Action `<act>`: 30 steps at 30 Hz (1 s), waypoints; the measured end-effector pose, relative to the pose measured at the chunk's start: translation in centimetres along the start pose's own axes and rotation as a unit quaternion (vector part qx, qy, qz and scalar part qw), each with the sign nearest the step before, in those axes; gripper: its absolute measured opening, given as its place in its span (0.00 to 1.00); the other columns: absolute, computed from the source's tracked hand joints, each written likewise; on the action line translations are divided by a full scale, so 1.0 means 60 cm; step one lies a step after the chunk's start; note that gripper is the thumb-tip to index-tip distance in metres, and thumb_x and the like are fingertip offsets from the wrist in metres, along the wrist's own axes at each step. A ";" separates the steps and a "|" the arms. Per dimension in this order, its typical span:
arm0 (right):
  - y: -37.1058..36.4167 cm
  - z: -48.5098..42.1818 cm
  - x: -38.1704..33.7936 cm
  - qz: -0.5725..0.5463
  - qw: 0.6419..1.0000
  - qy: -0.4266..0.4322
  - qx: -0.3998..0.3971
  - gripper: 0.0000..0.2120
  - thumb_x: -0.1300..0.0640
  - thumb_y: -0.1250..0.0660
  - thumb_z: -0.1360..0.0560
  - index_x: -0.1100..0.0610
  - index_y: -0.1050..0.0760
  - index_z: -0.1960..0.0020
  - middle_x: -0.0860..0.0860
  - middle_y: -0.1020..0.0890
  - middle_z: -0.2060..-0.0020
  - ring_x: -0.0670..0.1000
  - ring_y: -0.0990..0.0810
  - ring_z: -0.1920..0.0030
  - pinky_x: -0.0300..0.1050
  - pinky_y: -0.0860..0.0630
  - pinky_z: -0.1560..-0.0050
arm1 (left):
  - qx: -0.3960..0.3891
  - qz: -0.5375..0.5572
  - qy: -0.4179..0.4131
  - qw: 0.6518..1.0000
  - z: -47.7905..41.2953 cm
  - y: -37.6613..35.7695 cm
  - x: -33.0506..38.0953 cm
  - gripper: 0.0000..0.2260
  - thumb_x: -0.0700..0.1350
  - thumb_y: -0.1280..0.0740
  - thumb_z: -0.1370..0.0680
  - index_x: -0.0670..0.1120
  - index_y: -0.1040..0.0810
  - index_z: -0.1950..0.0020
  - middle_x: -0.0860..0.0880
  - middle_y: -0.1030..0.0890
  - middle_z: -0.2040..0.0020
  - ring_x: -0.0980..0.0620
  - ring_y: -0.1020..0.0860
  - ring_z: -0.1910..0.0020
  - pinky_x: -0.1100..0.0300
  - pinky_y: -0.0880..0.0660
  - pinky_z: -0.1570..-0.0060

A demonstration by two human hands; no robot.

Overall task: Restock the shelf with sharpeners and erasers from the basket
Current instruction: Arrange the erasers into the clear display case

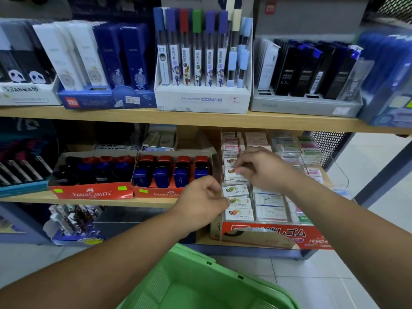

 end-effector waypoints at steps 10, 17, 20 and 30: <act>0.027 0.053 0.000 0.002 0.997 -0.013 0.081 0.18 0.38 0.34 0.20 0.48 0.18 0.38 0.45 0.22 0.41 0.49 0.22 0.41 0.54 0.20 0.42 | -0.025 0.021 0.016 0.999 0.017 -0.015 -0.014 0.16 0.49 0.26 0.21 0.52 0.24 0.36 0.51 0.15 0.59 0.54 0.15 0.64 0.58 0.17 0.64; -0.009 0.186 -0.006 0.147 0.989 0.009 -0.016 0.47 0.15 0.50 0.31 0.38 0.37 0.20 0.46 0.36 0.20 0.53 0.41 0.19 0.66 0.43 0.20 | -0.040 -0.009 -0.047 0.998 0.036 -0.028 0.001 0.15 0.43 0.33 0.17 0.54 0.22 0.31 0.54 0.15 0.52 0.55 0.14 0.61 0.52 0.15 0.59; -0.036 0.216 0.026 0.193 0.979 -0.031 -0.064 0.46 0.13 0.65 0.35 0.28 0.64 0.20 0.45 0.54 0.15 0.54 0.57 0.16 0.64 0.59 0.18 | -0.033 -0.044 -0.051 0.997 0.037 -0.031 0.007 0.15 0.42 0.35 0.17 0.54 0.21 0.32 0.53 0.15 0.45 0.53 0.14 0.57 0.50 0.15 0.57; -0.053 0.230 0.008 0.204 0.975 0.000 0.085 0.38 0.21 0.54 0.23 0.38 0.39 0.19 0.53 0.34 0.19 0.61 0.36 0.20 0.76 0.40 0.26 | -0.014 -0.072 -0.053 0.996 0.045 -0.012 -0.008 0.13 0.41 0.34 0.17 0.51 0.18 0.35 0.52 0.13 0.50 0.54 0.14 0.60 0.53 0.15 0.58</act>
Point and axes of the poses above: each hand's wrist, its own z-axis away from the middle knuckle, its own y-axis out of the back of the hand, x = y × z, the point moved 10 cm from there along -z, towards the middle knuckle
